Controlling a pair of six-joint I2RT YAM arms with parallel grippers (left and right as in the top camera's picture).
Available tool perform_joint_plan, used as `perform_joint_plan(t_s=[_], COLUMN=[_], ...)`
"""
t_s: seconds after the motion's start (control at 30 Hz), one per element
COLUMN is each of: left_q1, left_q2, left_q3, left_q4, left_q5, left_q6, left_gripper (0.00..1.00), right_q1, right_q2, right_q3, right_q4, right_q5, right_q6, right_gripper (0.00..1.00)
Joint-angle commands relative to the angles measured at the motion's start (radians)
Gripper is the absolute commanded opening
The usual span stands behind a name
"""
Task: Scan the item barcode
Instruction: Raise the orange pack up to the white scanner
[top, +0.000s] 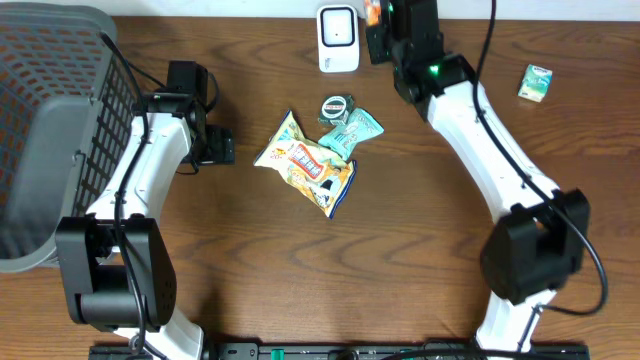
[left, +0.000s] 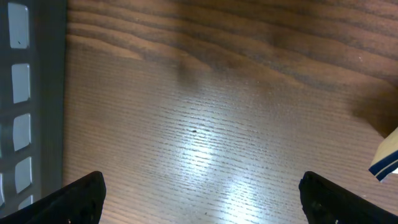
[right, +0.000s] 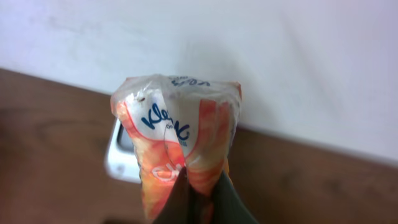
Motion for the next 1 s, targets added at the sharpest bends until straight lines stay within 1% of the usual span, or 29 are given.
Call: perform_joint_plan(t_s=[0.0, 0.07, 0.1, 0.13, 0.17, 0.3, 0.5, 0.63, 0.7, 0.83, 0.97], left_q1=[0.001, 0.001, 0.001, 0.001, 0.001, 0.001, 0.001, 0.001, 0.001, 0.001, 0.001], left_q2=[0.001, 0.001, 0.001, 0.001, 0.001, 0.001, 0.001, 0.001, 0.001, 0.001, 0.001], left_q3=[-0.003, -0.003, -0.003, -0.003, -0.003, -0.003, -0.003, -0.003, -0.003, -0.003, -0.003], left_q4=[-0.003, -0.003, -0.003, -0.003, -0.003, -0.003, -0.003, -0.003, -0.003, -0.003, -0.003], left_q5=[-0.006, -0.006, -0.006, -0.006, -0.006, -0.006, -0.006, -0.006, -0.006, -0.006, -0.006], left_q6=[0.006, 0.006, 0.006, 0.006, 0.006, 0.006, 0.006, 0.006, 0.006, 0.006, 0.006], left_gripper=[0.98, 0.98, 0.98, 0.98, 0.98, 0.98, 0.98, 0.98, 0.98, 0.98, 0.98], right_q1=[0.005, 0.011, 0.017, 0.021, 0.032, 0.064, 0.095, 0.097, 0.095, 0.079, 0.042], right_q2=[0.158, 0.224, 0.274, 0.297, 0.344, 0.428, 0.441, 0.441, 0.441, 0.428, 0.379], right_q3=[0.147, 0.203, 0.235, 0.246, 0.252, 0.252, 0.252, 0.252, 0.252, 0.254, 0.254], right_q4=[0.04, 0.097, 0.146, 0.176, 0.263, 0.383, 0.399, 0.355, 0.322, 0.32, 0.247], right_q5=[0.09, 0.143, 0.142, 0.139, 0.14, 0.171, 0.159, 0.171, 0.201, 0.288, 0.327], right_q6=[-0.144, -0.23, -0.323, -0.376, -0.528, -0.747, -0.764, -0.735, -0.655, -0.483, -0.383], right_gripper=[0.01, 0.01, 0.01, 0.01, 0.01, 0.01, 0.01, 0.01, 0.01, 0.01, 0.01])
